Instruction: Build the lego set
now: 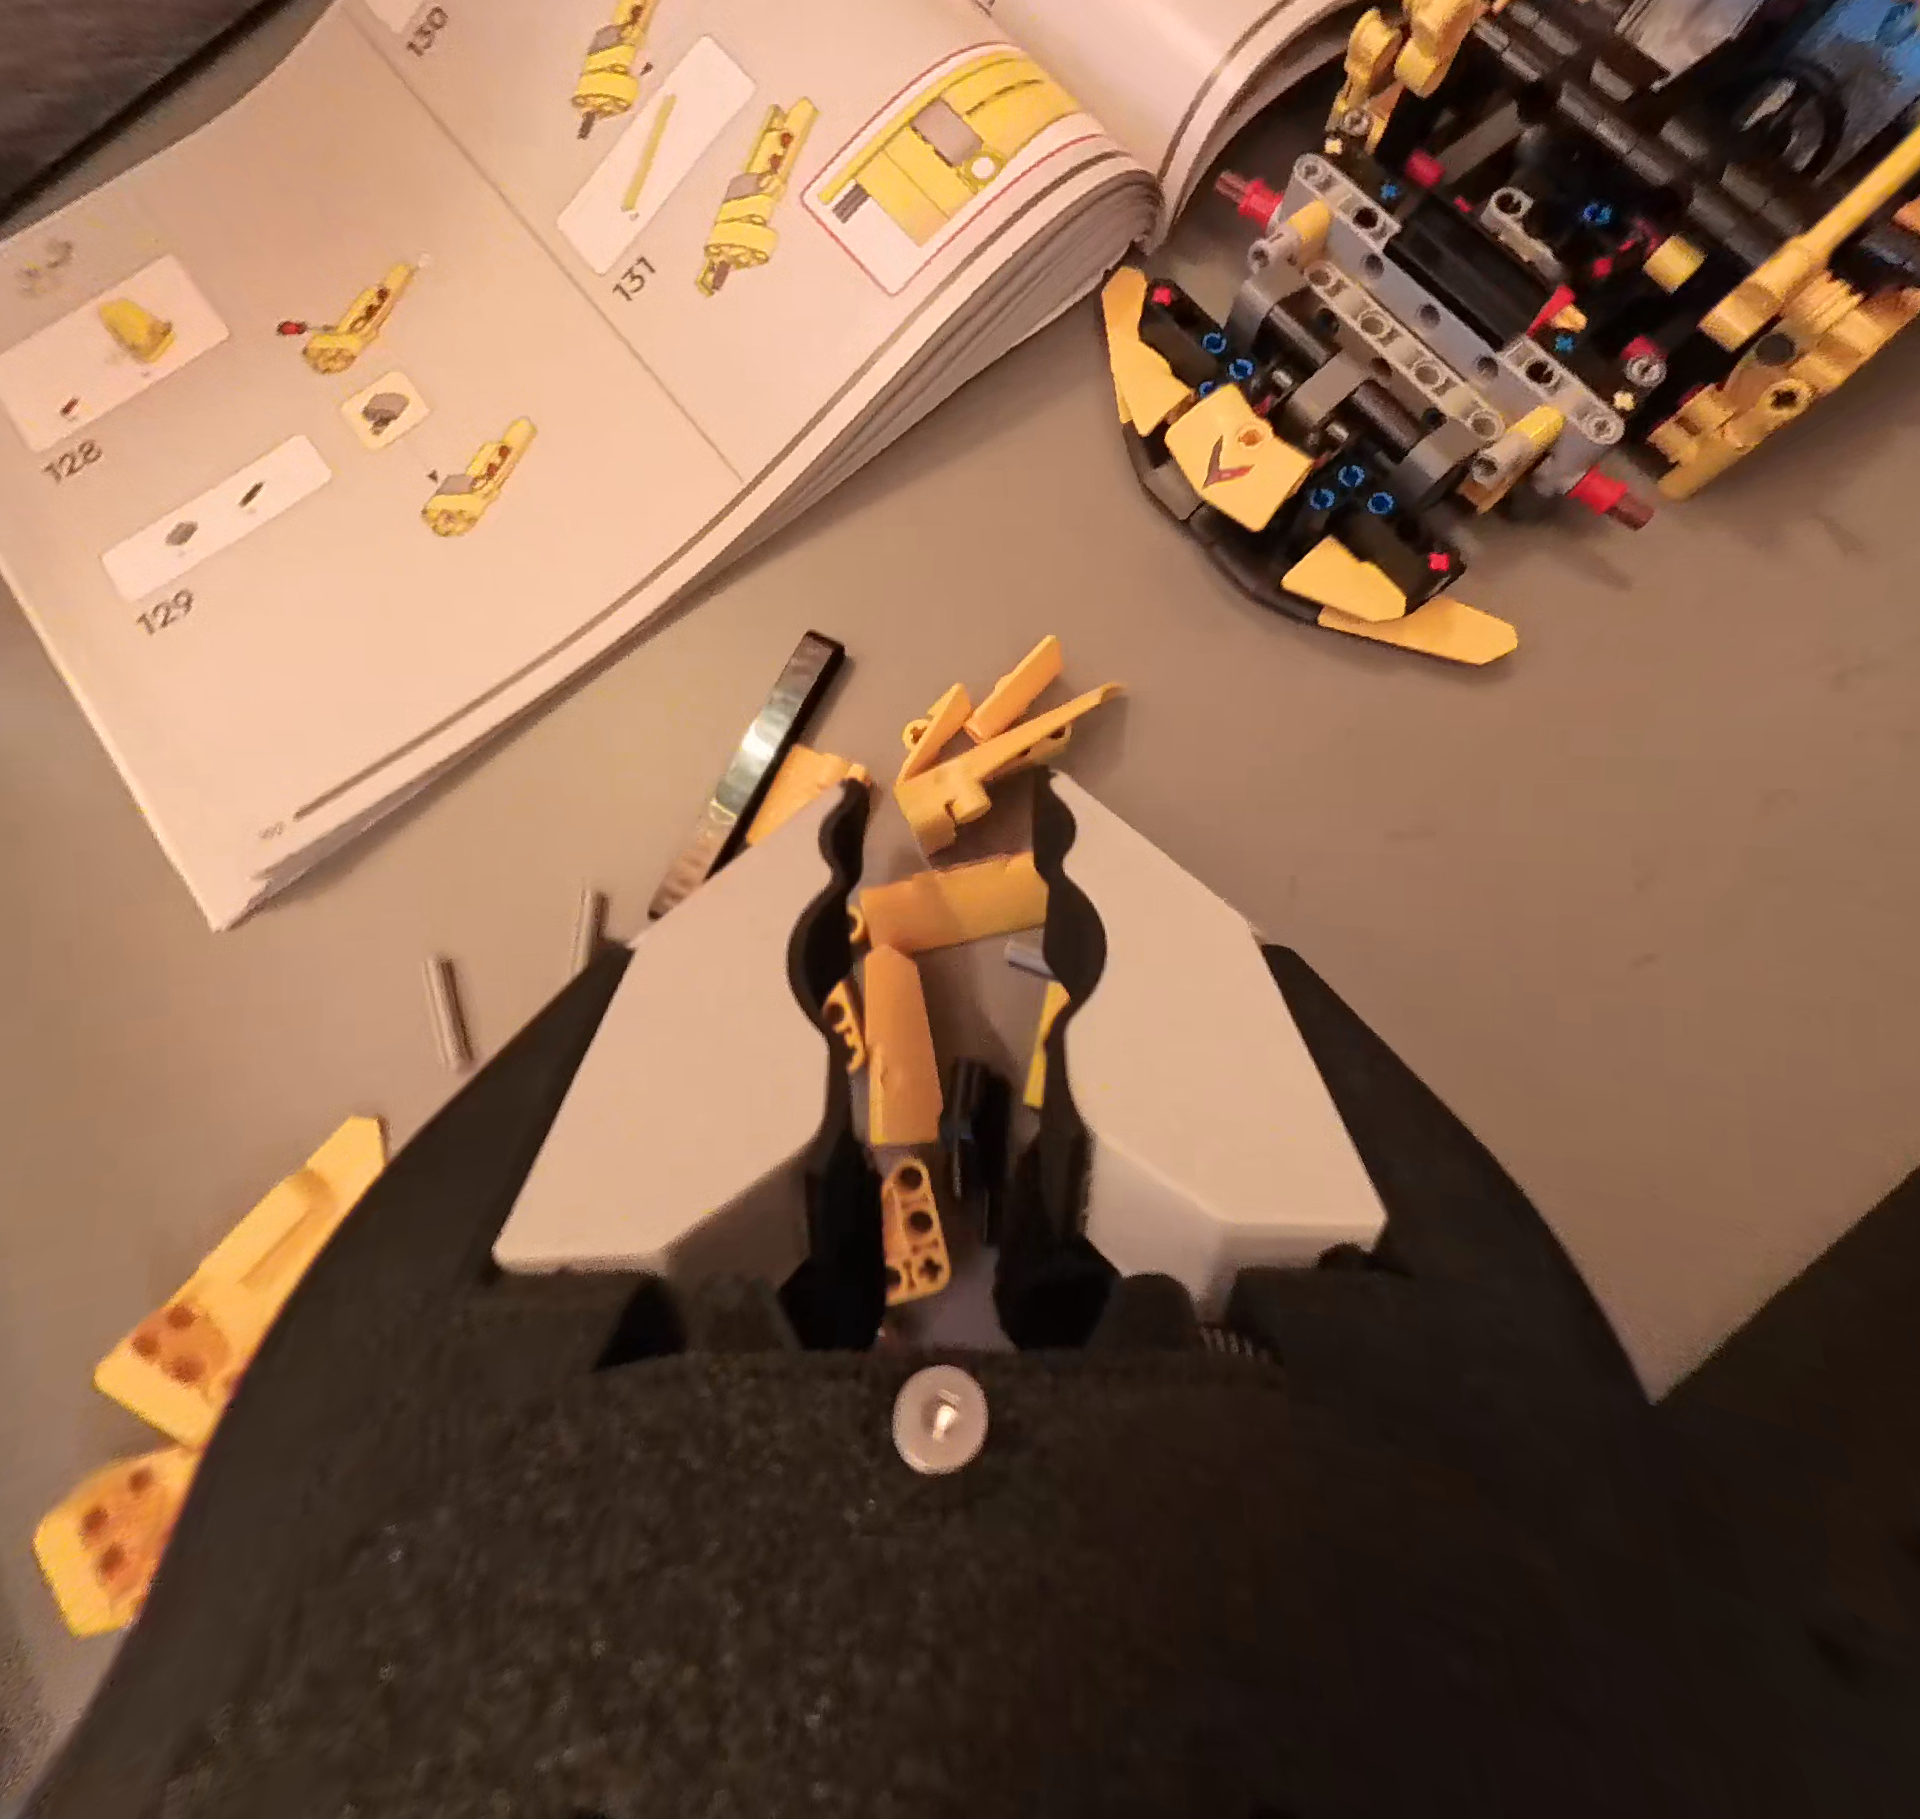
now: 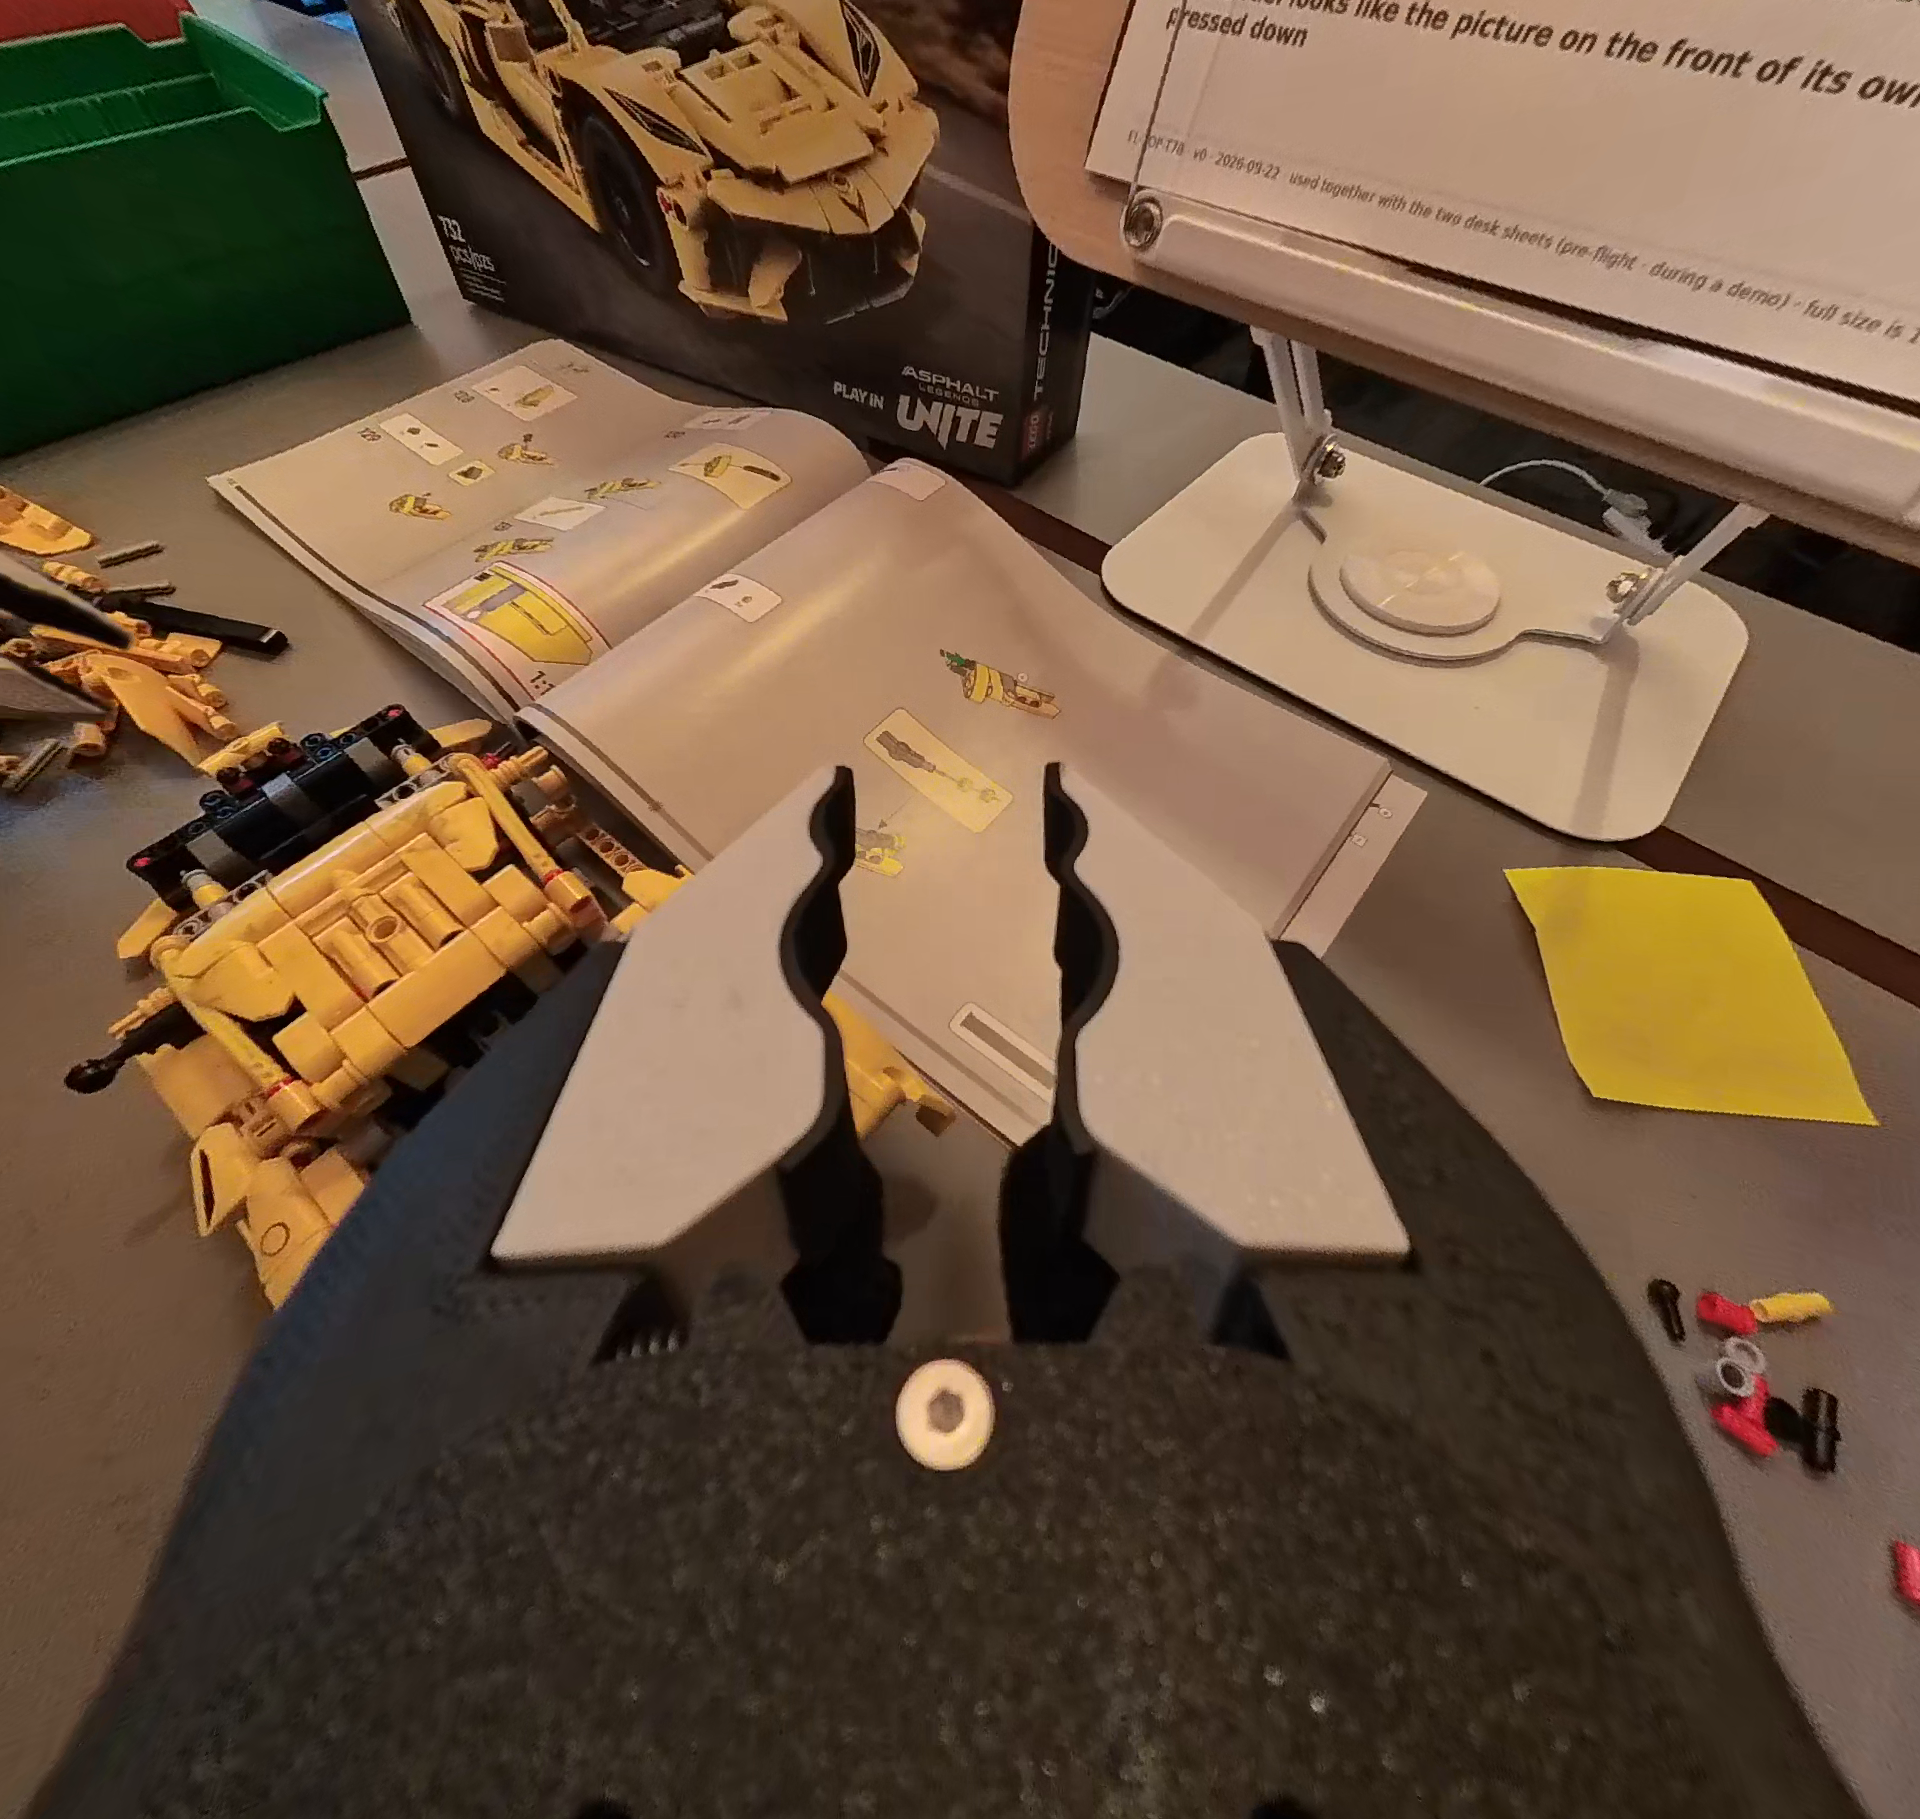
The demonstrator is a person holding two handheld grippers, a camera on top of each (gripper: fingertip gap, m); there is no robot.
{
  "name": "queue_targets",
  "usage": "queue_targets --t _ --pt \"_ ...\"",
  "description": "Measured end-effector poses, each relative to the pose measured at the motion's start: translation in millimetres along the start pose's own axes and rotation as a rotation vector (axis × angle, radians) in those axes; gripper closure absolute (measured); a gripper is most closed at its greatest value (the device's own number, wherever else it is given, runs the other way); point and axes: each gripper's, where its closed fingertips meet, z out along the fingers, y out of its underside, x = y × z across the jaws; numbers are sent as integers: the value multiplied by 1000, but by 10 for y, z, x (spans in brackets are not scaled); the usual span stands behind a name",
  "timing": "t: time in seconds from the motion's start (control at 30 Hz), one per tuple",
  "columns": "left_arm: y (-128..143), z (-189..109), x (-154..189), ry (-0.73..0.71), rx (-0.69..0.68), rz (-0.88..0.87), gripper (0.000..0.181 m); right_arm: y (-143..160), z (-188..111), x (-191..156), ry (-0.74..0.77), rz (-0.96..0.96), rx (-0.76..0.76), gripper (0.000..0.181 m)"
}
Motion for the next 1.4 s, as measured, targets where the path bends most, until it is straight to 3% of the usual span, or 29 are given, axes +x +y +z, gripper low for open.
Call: queue_targets --t 0.1,0.2,0.27,0.5,0.7,0.77,0.83,0.93,1.03,1.2,1.3,1.4 --pt "38 59 13 23 -42 48 162 -20 -31 15 11 -8 6 146" --pt "-40 -8 -89 -11 -11 -9 163 -54 -54 15 9 -2 20 147" --pt "-149 -107 -155 43 59 -204 163 -60 -57 6 5 0 22 147" --pt "-462 -474 -375 479 378 -1048 163 -93 -65 -49 -4 -10 30 147" --pt "-566 -581 -370 679 489 -1326 163 -114 -65 -82 -10 -14 36 147" --pt "-640 -630 -338 753 519 -1378 163 -210 -90 -154 -34 -16 63 145" --pt "-754 -707 -273 862 549 -1433 163 -491 -160 -504 -139 -34 103 143" --pt "-941 -804 -60 1018 542 -1444 163 -1002 -265 -1588 -489 -4 173 146" --pt "-1084 -833 191 1076 503 -1393 163 -980 -28 -2382 -660 -29 9 145" --pt "-1162 -835 471 1069 459 -1302 164 -928 338 -2653 -731 71 -35 144" --pt "-1154 -870 542 1098 453 -1293 163 -874 390 -2705 -784 107 -52 174" --pt "-1088 -844 476 1004 502 -1199 162 -820 502 -2601 -748 208 -90 175"
